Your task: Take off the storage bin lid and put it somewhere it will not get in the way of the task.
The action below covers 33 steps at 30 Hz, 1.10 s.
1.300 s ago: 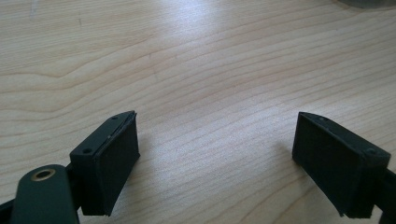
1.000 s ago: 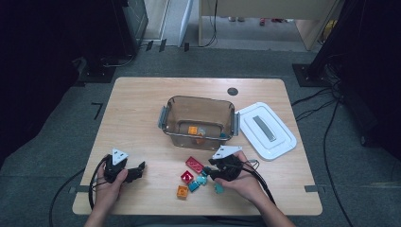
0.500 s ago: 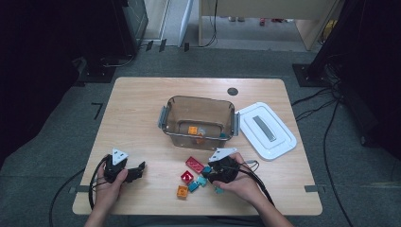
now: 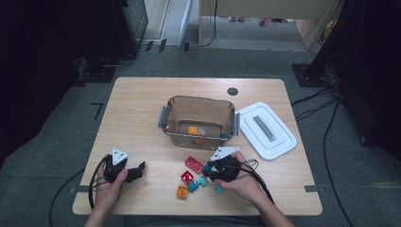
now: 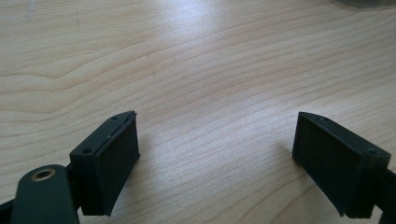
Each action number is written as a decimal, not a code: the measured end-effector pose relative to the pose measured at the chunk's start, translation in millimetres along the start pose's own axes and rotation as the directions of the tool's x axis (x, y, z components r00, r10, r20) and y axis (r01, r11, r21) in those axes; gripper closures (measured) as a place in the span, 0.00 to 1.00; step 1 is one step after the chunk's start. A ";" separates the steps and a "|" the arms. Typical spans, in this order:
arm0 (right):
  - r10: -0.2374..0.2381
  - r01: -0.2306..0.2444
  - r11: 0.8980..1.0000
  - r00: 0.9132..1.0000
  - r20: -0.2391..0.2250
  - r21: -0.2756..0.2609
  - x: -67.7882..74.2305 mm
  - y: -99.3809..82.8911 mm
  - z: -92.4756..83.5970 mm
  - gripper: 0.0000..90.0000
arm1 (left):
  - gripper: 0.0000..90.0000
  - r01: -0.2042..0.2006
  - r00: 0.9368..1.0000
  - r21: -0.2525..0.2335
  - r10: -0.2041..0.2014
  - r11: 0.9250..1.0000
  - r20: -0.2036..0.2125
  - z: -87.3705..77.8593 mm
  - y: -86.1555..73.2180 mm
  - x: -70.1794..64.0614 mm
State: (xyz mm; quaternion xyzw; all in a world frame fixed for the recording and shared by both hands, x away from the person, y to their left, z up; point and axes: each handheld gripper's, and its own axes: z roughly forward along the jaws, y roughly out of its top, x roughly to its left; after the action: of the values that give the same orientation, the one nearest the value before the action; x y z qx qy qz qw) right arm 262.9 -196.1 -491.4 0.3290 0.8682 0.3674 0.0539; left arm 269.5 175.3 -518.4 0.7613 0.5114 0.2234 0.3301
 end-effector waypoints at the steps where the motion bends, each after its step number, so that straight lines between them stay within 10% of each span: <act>1: -0.002 0.002 1.000 1.000 -0.003 -0.004 -0.5 0.7 -1.6 0.66 | 0.16 0.001 1.000 -0.001 -0.001 1.000 0.000 0.1 0.1 -0.1; 33: -0.038 0.030 0.987 0.998 -0.045 -0.158 -8.3 59.0 -94.8 0.67 | 0.15 0.002 1.000 0.001 -0.002 1.000 0.000 1.0 0.8 -0.2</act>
State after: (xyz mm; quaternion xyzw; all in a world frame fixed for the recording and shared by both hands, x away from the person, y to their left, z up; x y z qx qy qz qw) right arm 268.9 -227.9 -384.3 0.2999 0.8431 0.4416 0.0649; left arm 270.6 174.7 -518.5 0.7610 0.5122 0.2229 0.3300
